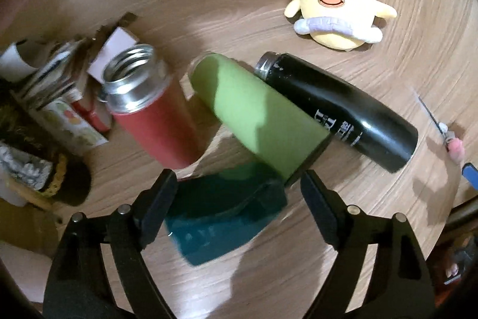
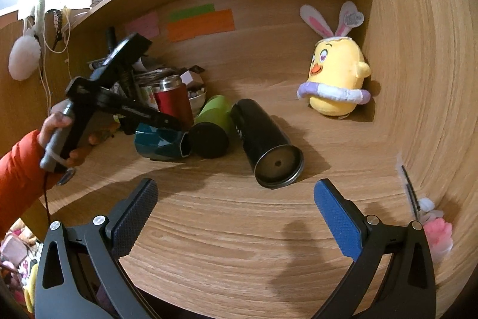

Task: Flip cup upside down
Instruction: 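Close the left gripper on the green cup's base and lift it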

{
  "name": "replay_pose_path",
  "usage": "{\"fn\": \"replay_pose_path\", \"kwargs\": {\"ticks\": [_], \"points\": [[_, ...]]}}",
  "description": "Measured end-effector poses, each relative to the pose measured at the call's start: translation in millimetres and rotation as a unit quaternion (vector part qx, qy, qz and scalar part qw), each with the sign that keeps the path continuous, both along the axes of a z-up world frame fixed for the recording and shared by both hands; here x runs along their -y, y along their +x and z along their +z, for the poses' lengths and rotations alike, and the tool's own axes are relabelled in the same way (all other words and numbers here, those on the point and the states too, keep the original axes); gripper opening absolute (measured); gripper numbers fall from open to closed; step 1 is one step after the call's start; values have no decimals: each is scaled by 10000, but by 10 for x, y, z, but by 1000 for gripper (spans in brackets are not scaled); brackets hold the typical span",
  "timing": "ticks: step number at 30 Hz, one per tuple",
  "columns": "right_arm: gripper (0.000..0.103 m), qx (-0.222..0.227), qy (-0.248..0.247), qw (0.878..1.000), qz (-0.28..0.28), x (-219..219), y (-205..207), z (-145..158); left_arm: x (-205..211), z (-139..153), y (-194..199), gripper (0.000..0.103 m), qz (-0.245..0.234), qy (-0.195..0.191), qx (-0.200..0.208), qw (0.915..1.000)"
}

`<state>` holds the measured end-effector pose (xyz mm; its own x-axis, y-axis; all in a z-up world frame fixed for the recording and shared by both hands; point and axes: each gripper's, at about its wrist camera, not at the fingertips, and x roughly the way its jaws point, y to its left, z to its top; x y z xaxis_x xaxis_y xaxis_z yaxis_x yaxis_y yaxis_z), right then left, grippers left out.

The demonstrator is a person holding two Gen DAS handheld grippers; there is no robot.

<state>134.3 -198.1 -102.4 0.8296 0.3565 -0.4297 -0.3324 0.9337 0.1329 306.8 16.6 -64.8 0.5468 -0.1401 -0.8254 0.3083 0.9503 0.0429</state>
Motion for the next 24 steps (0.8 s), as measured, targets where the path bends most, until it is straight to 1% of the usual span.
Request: {"fn": "replay_pose_path", "kwargs": {"ticks": [2,8,11,14,16,19,24], "points": [[103,26,-9,10000,-33,30,-3,9,26,-26,18,85,-91,-31,17,10000],[103,-96,231,9996,-103,152,53,-7,150,-62,-23,85,-292,206,139,9993],[103,-201,412,9989,-41,188,74,-23,177,-59,-40,85,-393,128,113,9991],[103,-209,434,9988,-56,187,72,-21,245,-88,-21,85,-462,221,92,9986],[103,-194,433,9989,-57,179,61,-15,309,-118,39,85,-484,295,9,9984],[103,-139,372,9992,-77,169,26,4,346,-152,115,85,-523,259,-191,9981],[103,-7,308,9994,-127,201,-16,47,324,-228,63,85,-558,442,-323,9969]]}}
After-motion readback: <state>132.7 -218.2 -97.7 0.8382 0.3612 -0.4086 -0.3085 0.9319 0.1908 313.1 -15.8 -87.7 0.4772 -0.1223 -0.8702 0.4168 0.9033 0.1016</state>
